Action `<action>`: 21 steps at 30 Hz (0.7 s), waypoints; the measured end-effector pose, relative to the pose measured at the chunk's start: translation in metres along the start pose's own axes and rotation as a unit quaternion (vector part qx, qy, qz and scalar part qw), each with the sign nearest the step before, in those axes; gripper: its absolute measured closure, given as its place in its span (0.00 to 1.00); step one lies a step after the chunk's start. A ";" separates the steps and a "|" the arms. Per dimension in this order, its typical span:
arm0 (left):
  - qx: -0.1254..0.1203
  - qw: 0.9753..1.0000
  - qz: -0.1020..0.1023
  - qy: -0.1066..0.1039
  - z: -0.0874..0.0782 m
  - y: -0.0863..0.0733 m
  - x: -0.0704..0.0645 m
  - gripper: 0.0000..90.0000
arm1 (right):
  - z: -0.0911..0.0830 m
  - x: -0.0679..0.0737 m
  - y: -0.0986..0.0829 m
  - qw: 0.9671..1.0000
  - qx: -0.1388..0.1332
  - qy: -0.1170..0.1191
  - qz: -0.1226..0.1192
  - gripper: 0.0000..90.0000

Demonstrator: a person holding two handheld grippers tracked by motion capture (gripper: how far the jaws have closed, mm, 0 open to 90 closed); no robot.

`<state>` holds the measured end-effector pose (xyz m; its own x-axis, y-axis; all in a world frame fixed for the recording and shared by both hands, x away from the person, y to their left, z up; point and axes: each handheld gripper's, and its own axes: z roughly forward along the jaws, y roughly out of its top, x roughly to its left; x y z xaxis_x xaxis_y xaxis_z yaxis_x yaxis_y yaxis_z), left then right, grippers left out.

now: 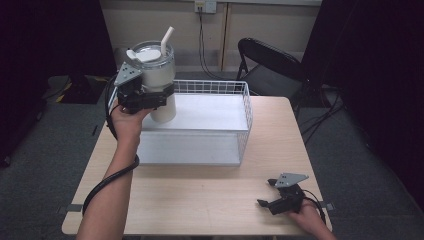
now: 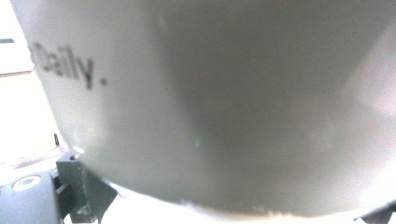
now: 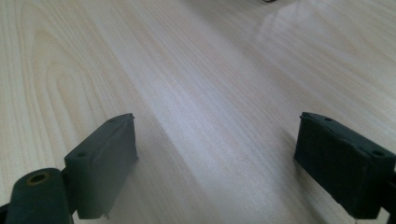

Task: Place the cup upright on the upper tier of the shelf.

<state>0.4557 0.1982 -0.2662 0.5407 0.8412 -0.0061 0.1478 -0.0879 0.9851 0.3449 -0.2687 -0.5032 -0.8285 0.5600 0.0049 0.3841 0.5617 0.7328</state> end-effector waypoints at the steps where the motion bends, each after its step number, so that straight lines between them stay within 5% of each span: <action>1: 0.000 1.000 0.001 0.001 -0.001 0.000 0.000 0.10 | 0.000 0.000 0.000 1.000 0.000 0.000 0.000 0.14; 21: 0.001 1.000 -0.019 -0.016 -0.020 -0.021 0.006 0.11 | 0.000 0.000 0.000 1.000 0.000 0.000 -0.001 0.14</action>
<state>0.4389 0.2155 -0.2834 0.5604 0.8268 -0.0482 0.1707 -0.0584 0.9836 0.3450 -0.2688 -0.5033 -0.8290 0.5592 0.0028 0.3825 0.5634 0.7324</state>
